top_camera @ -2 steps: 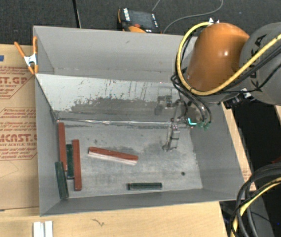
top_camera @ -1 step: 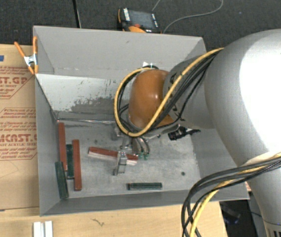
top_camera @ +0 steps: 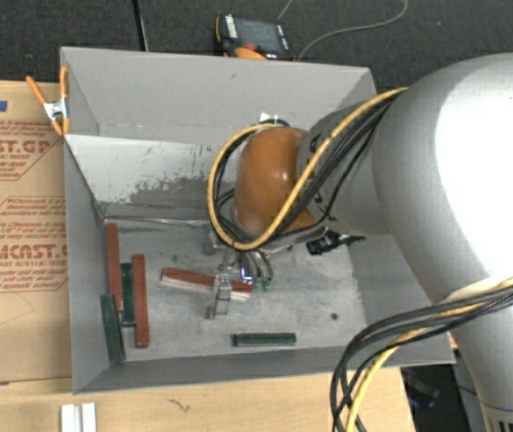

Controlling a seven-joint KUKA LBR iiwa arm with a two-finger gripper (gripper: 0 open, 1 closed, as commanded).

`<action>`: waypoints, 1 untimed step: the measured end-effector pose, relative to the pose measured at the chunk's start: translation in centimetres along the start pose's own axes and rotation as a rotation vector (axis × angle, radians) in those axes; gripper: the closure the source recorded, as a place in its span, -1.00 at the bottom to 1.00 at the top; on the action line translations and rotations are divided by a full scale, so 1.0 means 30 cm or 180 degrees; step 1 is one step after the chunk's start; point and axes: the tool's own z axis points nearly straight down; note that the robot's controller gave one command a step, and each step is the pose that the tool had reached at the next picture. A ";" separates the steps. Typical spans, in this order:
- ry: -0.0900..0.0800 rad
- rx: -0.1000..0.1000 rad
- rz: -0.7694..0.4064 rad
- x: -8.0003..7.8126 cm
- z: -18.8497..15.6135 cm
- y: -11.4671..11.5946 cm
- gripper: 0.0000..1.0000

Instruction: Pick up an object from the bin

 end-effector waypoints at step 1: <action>-0.0001 -0.0001 -0.0001 -0.001 0.000 0.002 -1.00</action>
Offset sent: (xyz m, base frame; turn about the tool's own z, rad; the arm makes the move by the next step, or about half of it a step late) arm 0.0000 0.0000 0.0000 0.0000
